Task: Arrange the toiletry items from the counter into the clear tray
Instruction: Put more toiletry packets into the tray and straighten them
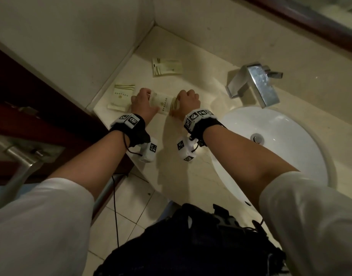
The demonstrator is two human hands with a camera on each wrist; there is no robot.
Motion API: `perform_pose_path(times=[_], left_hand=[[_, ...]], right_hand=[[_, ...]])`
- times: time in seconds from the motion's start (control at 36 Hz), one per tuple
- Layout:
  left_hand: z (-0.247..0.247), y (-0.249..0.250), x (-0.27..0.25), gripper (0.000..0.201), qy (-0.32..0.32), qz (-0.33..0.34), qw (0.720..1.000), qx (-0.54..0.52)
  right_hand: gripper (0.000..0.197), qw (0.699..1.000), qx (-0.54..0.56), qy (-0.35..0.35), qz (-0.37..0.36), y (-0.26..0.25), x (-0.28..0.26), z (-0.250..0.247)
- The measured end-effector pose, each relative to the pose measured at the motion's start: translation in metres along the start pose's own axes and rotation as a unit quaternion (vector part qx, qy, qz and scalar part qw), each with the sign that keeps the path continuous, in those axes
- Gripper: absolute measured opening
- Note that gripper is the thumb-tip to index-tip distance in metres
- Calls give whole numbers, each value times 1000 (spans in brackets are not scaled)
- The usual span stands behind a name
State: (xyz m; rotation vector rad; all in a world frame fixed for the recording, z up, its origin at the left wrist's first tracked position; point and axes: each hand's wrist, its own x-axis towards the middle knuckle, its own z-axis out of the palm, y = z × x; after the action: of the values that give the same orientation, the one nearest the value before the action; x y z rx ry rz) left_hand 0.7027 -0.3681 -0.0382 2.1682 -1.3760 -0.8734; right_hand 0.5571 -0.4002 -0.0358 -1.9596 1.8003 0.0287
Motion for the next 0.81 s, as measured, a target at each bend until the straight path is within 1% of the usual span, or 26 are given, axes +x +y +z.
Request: perform_pose_path(times=[0.06,0.11,0.17,0.31,0.42,0.47,0.56,0.67,0.75,0.81], left_hand=[[0,3,-4,42,7,-7,999,-48],[0,5,-6,34,-3,-5,997,-82],[-1,8,-8,25,-14,0,994,-110],[2,26,-22,7,-52,25,984,-169],[13,49,-44,6,-86,32,979,-183],[24,62,-57,7,-107,34,978,-174],[46,80,-76,9,-148,32,976,-158],[79,108,-106,10,-209,40,968,-135],[106,133,-134,3,-259,55,956,-123],[126,152,-154,4,-291,67,948,-110]], right_hand=[[55,999,33,-12,0,0,-2,-1],[40,994,110,-15,5,5,-5,-3],[30,983,185,3,10,13,-11,-5],[26,958,281,45,25,39,-29,-16],[11,932,354,62,39,71,-47,-29],[11,919,385,74,41,92,-62,-35],[4,913,398,73,51,125,-90,-46],[7,906,412,79,63,178,-133,-54],[9,900,420,82,86,221,-163,-58],[11,898,418,94,97,253,-184,-62]])
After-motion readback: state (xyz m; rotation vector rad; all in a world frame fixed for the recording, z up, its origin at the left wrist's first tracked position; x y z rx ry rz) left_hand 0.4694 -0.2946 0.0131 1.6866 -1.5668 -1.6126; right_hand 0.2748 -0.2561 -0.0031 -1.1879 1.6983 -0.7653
